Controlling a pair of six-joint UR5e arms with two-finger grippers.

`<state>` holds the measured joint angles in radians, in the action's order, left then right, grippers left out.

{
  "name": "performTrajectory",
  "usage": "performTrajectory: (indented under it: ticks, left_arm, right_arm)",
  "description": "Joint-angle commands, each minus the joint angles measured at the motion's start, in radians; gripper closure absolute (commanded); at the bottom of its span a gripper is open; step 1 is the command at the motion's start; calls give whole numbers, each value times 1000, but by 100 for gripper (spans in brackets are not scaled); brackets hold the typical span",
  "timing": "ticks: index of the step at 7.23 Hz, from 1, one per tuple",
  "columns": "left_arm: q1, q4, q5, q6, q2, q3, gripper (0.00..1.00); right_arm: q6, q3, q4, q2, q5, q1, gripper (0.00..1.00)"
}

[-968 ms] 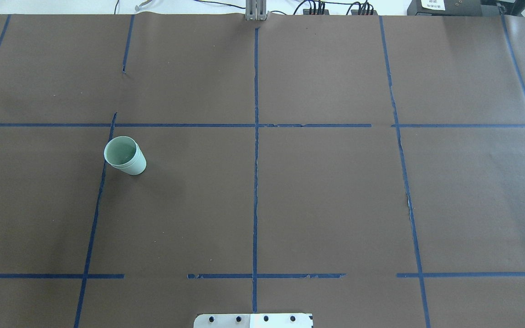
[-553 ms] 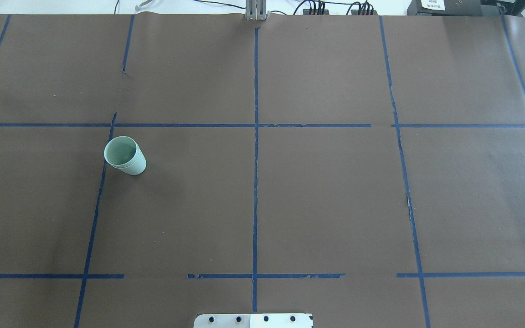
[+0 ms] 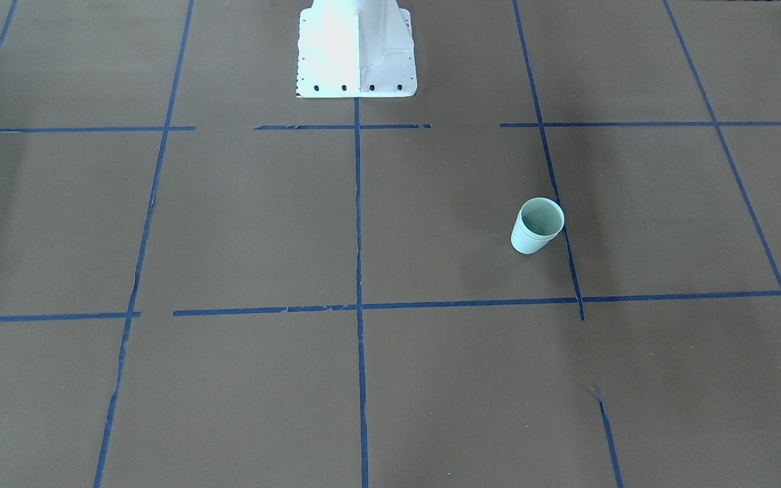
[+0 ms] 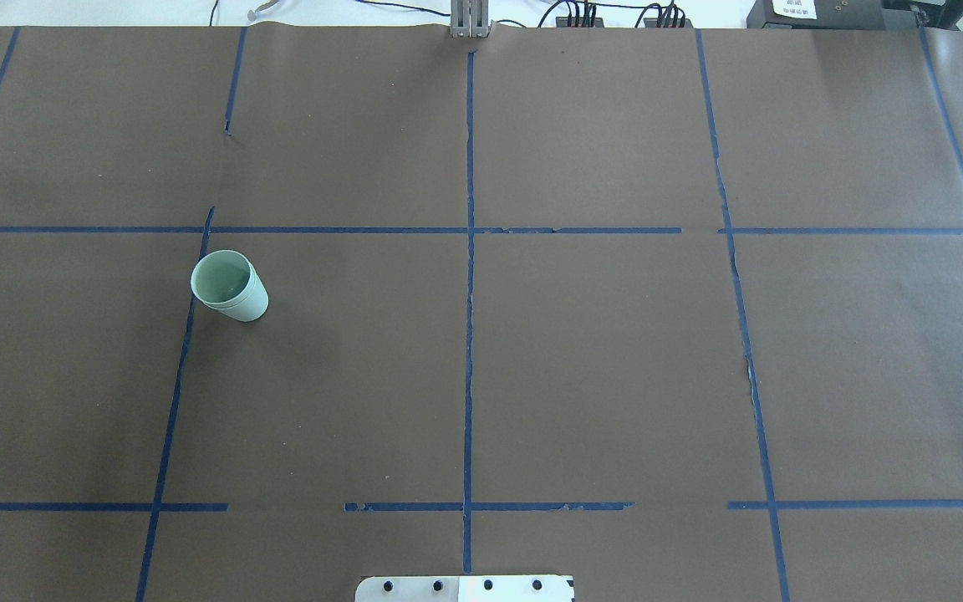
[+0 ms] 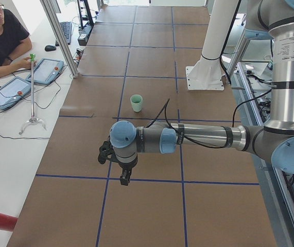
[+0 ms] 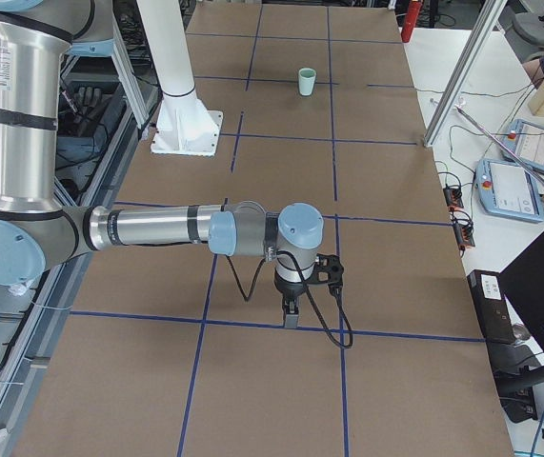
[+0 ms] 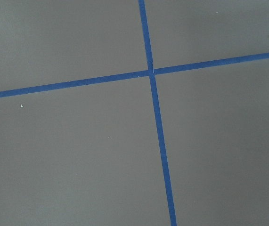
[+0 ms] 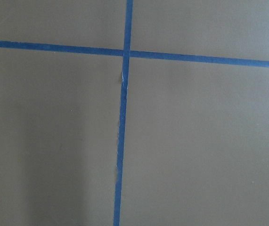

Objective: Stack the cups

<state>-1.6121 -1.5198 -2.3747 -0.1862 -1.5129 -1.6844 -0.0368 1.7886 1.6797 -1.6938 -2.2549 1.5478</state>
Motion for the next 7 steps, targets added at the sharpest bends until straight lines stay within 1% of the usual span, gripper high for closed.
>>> performTrajectory:
  ticks: [1,7]
  left_arm:
    - [0,1,-1,-7,-15,-6,0]
    - [0,9,0,-9,-1,5,0]
  right_arm:
    - [0,0,0,-1,0,0,0]
    - [0,0,0,-1,0,0,0]
